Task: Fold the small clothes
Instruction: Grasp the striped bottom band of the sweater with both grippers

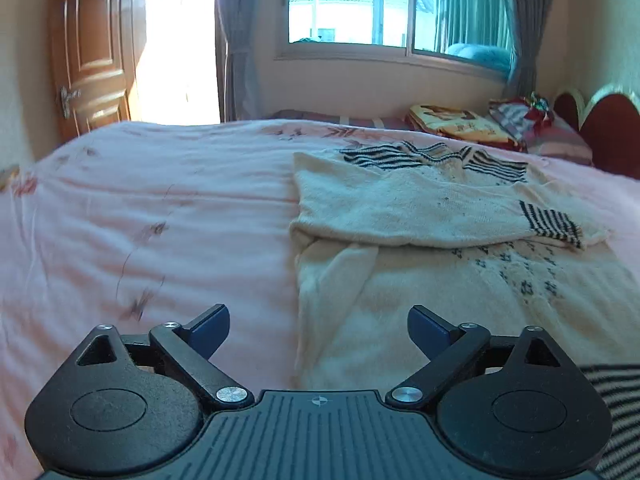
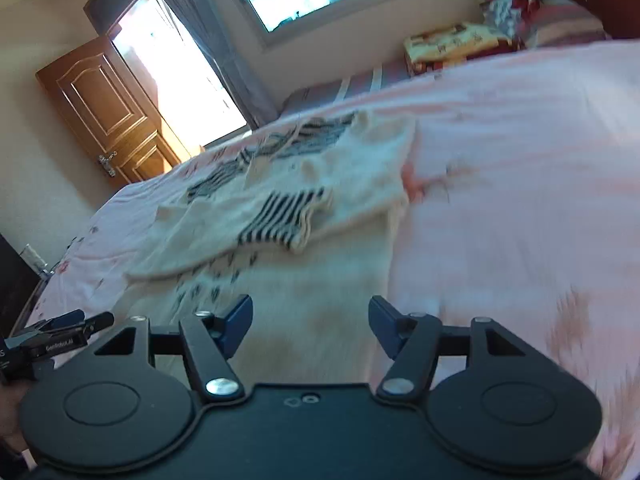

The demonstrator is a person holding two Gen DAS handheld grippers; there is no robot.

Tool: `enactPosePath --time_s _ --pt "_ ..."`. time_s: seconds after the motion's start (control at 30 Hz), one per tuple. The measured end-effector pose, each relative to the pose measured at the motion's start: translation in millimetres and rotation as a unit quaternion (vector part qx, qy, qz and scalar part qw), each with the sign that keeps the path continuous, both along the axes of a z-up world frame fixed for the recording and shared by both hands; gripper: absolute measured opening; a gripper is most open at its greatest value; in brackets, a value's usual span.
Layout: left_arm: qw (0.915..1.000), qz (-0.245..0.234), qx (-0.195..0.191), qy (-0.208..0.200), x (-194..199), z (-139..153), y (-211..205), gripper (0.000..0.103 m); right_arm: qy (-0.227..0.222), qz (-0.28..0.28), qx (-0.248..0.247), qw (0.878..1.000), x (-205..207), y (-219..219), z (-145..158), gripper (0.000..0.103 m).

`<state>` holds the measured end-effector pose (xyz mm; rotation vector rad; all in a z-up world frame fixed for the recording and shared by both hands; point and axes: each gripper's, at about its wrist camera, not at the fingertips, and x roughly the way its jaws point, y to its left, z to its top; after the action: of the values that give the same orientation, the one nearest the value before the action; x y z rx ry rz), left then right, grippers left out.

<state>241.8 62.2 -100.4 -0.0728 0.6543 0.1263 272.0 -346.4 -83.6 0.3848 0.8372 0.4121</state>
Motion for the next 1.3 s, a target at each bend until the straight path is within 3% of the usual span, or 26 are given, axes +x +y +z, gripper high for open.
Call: enactPosePath --time_s 0.1,0.13,0.17,0.23,0.3,0.37,0.4,0.5,0.57,0.73,0.83,0.87,0.9,0.93,1.07,1.1,1.17,1.23,1.3 --pt "0.9977 -0.001 -0.046 0.05 -39 -9 24 0.062 0.035 0.0 0.008 0.999 -53 -2 -15 0.057" --pt "0.996 -0.006 -0.065 0.061 -50 -11 31 0.062 0.031 -0.002 0.008 0.999 -68 -1 -14 0.057" --pt "0.9903 -0.019 -0.115 0.075 -61 -14 41 0.062 0.04 -0.009 0.019 0.999 -80 0 -14 0.057" --pt "0.9671 -0.055 -0.23 0.095 -74 -18 54 0.062 0.066 -0.021 0.065 0.995 -94 -1 -16 0.057" --pt "0.9458 -0.082 -0.291 0.12 -77 -26 57 0.062 0.082 -0.022 0.079 0.993 -99 6 -20 0.057" --pt "0.9402 -0.08 -0.309 0.119 -74 -31 59 0.062 0.077 -0.03 0.076 0.994 -99 10 -19 0.057" --pt "0.9332 -0.078 -0.331 0.117 -71 -35 63 0.062 0.083 -0.037 0.086 0.992 -95 11 -19 0.056" --pt "0.9041 -0.074 -0.405 0.116 -58 -51 74 0.062 0.113 -0.055 0.128 0.984 -82 7 -29 0.043" --pt "0.8915 -0.099 -0.424 0.123 -52 -58 70 0.062 0.132 -0.056 0.151 0.978 -78 6 -35 0.033" --pt "0.8798 -0.123 -0.44 0.131 -58 -66 57 0.062 0.147 -0.037 0.165 0.974 -88 11 -42 0.026" --pt "0.888 -0.12 -0.425 0.129 -58 -63 47 0.054 0.145 -0.05 0.175 0.973 -95 9 -47 0.016" --pt "0.8922 -0.116 -0.415 0.134 -55 -63 42 0.039 0.145 -0.056 0.177 0.972 -95 8 -49 0.012" --pt "0.898 -0.113 -0.401 0.14 -52 -63 37 0.015 0.146 -0.062 0.175 0.972 -93 8 -50 0.008" --pt "0.9062 -0.108 -0.381 0.148 -46 -64 29 0.005 0.144 -0.065 0.174 0.972 -91 9 -50 0.005" --pt "0.9241 -0.11 -0.352 0.099 -51 -41 24 0.005 0.104 -0.061 0.112 0.986 -92 18 -22 0.006" --pt "0.9247 -0.111 -0.355 0.08 -57 -33 29 0.005 0.083 -0.056 0.11 0.989 -97 17 -11 0.006" --pt "0.9349 -0.103 -0.333 0.065 -69 -22 40 0.005 0.053 -0.053 0.105 0.992 -110 10 6 0.006" --pt "0.9362 -0.086 -0.33 0.083 -75 -37 54 0.005 0.062 -0.063 0.104 0.991 -115 2 -2 0.005" --pt "0.9319 -0.076 -0.342 0.095 -74 -56 61 0.005 0.106 -0.075 0.093 0.987 -108 2 -28 0.005"
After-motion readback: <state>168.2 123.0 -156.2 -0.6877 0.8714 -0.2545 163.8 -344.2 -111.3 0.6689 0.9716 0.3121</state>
